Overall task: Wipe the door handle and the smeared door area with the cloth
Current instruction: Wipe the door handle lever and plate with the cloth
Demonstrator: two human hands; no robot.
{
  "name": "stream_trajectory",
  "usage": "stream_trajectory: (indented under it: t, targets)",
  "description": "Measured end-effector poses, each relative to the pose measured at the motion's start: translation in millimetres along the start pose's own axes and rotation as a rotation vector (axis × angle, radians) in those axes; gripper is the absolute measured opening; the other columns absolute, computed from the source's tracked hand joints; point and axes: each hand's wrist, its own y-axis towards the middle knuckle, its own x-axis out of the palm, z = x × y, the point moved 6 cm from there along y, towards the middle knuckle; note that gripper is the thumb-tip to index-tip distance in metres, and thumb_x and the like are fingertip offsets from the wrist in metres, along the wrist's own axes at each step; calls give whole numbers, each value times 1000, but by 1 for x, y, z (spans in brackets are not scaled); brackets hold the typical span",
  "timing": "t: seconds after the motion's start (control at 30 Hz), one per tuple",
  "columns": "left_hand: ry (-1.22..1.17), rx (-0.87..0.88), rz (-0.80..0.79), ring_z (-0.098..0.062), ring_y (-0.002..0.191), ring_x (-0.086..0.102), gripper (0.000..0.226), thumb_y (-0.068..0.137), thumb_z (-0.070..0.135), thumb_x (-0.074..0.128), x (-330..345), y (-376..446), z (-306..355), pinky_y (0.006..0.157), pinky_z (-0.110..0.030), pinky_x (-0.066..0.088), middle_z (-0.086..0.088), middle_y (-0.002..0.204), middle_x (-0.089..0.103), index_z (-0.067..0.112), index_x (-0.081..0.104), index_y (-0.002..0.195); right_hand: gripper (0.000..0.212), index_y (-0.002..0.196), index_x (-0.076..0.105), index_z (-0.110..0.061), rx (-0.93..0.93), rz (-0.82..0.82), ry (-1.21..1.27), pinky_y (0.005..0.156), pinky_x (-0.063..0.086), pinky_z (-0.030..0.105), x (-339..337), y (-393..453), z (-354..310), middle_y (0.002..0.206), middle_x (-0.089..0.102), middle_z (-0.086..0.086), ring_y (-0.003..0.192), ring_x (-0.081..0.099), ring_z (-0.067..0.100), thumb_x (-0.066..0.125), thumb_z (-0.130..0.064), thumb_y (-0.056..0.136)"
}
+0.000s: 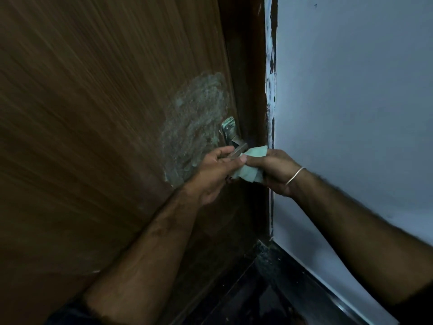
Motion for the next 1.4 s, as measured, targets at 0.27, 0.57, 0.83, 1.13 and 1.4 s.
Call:
stream_trajectory:
  t: [0.27,0.57,0.83,1.13,1.4]
  targets:
    - [-125,-72,-33,-26,93,71,32,89,5,63,0,-4,-9,71,-35,59,-17,111,71,1,62,121,31,118,60,1,27,-193,38,74,60,32,5,0,-7,106,70,18,92,70,28,52,8,89]
    - [-30,218,-13,-20,83,68,42,95,-4,47,3,-14,7,57,-22,54,-11,98,67,18,68,67,33,65,65,-3,-309,-65,-121,68,61,31,8,-4,-23,91,69,14,88,67,30,47,17,84]
    - [71,190,77,-31,88,71,9,87,12,65,-6,-10,13,74,-38,59,-18,96,73,6,71,84,30,99,61,2,-250,-63,-292,69,59,33,5,-1,-22,92,67,12,84,68,26,75,-13,78]
    - [382,335,415,-11,77,66,17,87,7,67,-19,-3,22,53,-15,49,0,87,68,20,60,94,13,81,69,-8,-191,244,-215,71,61,34,0,17,-28,90,73,16,84,71,29,72,3,76]
    - [914,255,397,-7,78,58,8,89,29,66,-24,10,13,64,-17,38,8,89,68,26,68,96,15,98,65,-11,-914,638,-980,83,51,28,45,14,-91,100,66,8,91,63,21,66,-9,83]
